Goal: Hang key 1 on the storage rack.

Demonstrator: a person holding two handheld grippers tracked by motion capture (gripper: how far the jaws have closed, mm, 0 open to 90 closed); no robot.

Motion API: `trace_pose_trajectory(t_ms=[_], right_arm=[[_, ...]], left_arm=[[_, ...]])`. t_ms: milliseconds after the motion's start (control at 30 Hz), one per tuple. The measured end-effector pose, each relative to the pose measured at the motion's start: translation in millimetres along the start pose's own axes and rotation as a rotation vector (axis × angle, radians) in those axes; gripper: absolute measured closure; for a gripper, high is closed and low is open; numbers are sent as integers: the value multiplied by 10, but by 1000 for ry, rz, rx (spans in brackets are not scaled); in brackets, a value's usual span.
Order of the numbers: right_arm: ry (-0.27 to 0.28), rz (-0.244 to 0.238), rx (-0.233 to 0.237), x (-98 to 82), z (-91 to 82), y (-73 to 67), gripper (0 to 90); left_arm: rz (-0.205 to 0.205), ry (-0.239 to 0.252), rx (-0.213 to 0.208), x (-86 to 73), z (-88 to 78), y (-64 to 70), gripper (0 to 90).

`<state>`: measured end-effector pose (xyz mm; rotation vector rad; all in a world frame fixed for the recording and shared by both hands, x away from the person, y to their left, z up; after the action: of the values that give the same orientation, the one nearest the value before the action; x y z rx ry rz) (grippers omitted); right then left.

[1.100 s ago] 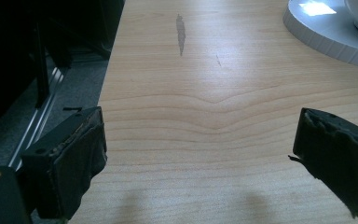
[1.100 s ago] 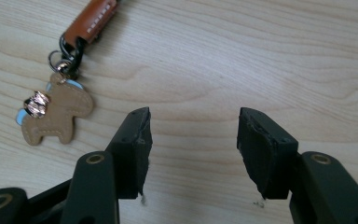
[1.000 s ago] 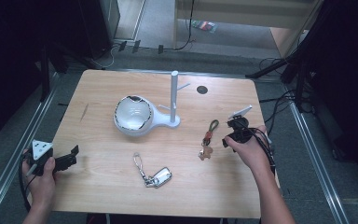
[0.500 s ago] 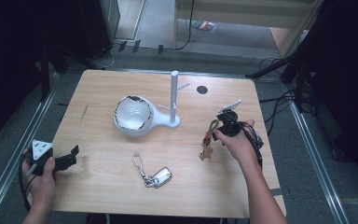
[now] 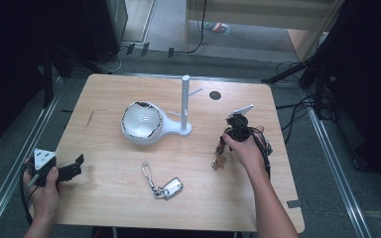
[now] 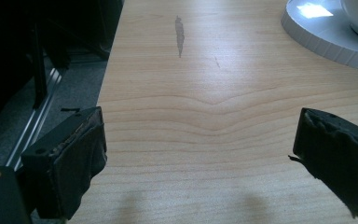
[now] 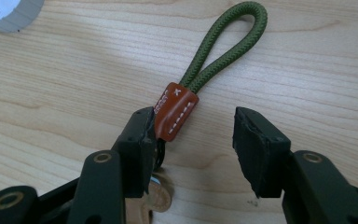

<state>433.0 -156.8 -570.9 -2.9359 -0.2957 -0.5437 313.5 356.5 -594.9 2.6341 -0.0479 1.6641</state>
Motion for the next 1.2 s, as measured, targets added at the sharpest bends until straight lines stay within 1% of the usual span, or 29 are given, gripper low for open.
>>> trace_pose_trajectory(t_ms=[67, 233, 333, 433, 533, 733, 833, 900, 933, 967, 1000, 1033, 1100, 1167, 1200], right_arm=[[-10, 5, 0, -3, 25, -15, 514], [-33, -3, 6, -20, 84, -74, 516], [-36, 7, 9, -9, 118, -104, 522], [-46, 10, 2, -9, 153, -103, 535], [-56, 23, -2, -7, 177, -117, 557], [-51, 45, 3, 8, 217, -155, 623], [-51, 33, -12, 5, 230, -171, 687], [-44, 33, -11, 7, 236, -185, 722], [-41, 38, -6, 7, 237, -193, 741], [-35, 53, 8, 8, 240, -210, 755], [-30, 50, 13, 9, 241, -212, 764], [-22, 58, 19, 7, 238, -220, 770], [-10, 53, 16, 4, 232, -220, 784], [8, 35, 9, 0, 228, -218, 791], [16, 29, -2, -7, 223, -217, 794]], left_arm=[[3, -3, -3, -2, -2, 1, 28], [6, -2, -3, -1, -2, 2, 28], [7, -3, -3, -1, -2, 2, 28], [7, -3, -4, -2, -2, 3, 28], [5, -4, -3, -2, 0, 3, 28], [5, -4, -4, -2, -1, 2, 28], [5, -4, -3, -2, 0, 2, 28], [5, -5, -3, -2, 1, 2, 28], [5, -5, -4, -3, 1, 2, 28], [5, -5, -3, -2, 1, 2, 28], [4, -5, -3, -3, 1, 1, 28], [4, -6, -3, -3, 0, 1, 28], [4, -5, -3, -3, 0, 1, 28], [4, -7, -3, -3, 0, 2, 28], [5, -7, -3, -3, 0, 1, 28]])
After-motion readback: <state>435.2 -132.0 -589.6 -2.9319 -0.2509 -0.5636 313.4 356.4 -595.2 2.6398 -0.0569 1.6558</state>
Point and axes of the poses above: each handheld gripper's, and its own axes: z roughly forward along the jaws, x roughly out of its top, y roughly to its right, the point moved 9 cm from there along z, roughly forward along the jaws, and after that the axes turned 4 degrees about y, right-handed, at the moved point
